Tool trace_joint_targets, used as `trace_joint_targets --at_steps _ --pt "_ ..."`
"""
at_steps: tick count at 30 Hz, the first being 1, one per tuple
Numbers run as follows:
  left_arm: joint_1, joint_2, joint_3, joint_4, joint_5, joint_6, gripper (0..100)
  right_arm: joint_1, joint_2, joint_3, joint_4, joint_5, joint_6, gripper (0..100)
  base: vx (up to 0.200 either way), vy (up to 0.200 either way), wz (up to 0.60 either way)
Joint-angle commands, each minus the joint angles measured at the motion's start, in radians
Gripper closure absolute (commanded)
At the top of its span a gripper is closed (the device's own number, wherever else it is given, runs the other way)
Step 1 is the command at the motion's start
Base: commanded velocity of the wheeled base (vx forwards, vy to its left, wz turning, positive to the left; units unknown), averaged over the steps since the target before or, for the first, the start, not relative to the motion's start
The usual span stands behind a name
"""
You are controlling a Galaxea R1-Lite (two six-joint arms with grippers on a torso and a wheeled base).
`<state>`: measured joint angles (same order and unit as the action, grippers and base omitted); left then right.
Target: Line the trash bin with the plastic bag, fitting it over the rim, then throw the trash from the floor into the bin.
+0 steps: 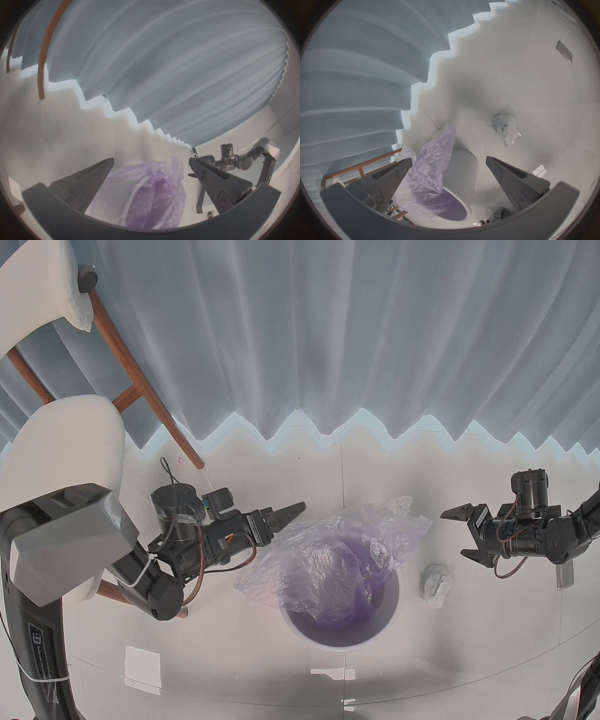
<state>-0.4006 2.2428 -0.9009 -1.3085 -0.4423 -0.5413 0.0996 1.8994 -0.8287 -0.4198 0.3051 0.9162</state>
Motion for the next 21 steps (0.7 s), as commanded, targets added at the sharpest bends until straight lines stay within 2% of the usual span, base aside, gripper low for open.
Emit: trace_joint_targets --at_steps 1,7,8,15,21 --pt "-0.053 0.041 0.034 -0.014 -0.006 0.02 0 0.0 0.003 0.013 -0.004 0.0 0.0 0 0.0 0.0 0.0" --pt "-0.086 0.051 0.088 -0.023 0.002 0.027 0 0.003 0.003 0.016 -0.004 0.0 0.0 0 0.0 0.0 0.0" --pt "-0.093 0.044 0.097 -0.023 0.002 0.027 100 0.003 0.003 0.017 -0.004 0.0 0.0 0 0.0 0.0 0.0" --pt "-0.149 -0.025 0.203 -0.066 0.002 0.029 100 0.009 -0.026 0.022 -0.001 0.002 0.006 0 0.0 0.0 0.0" --pt "-0.274 -0.077 0.425 -0.141 0.004 0.03 100 0.075 -0.103 0.066 0.029 0.023 0.01 0 0.0 0.0 0.0"
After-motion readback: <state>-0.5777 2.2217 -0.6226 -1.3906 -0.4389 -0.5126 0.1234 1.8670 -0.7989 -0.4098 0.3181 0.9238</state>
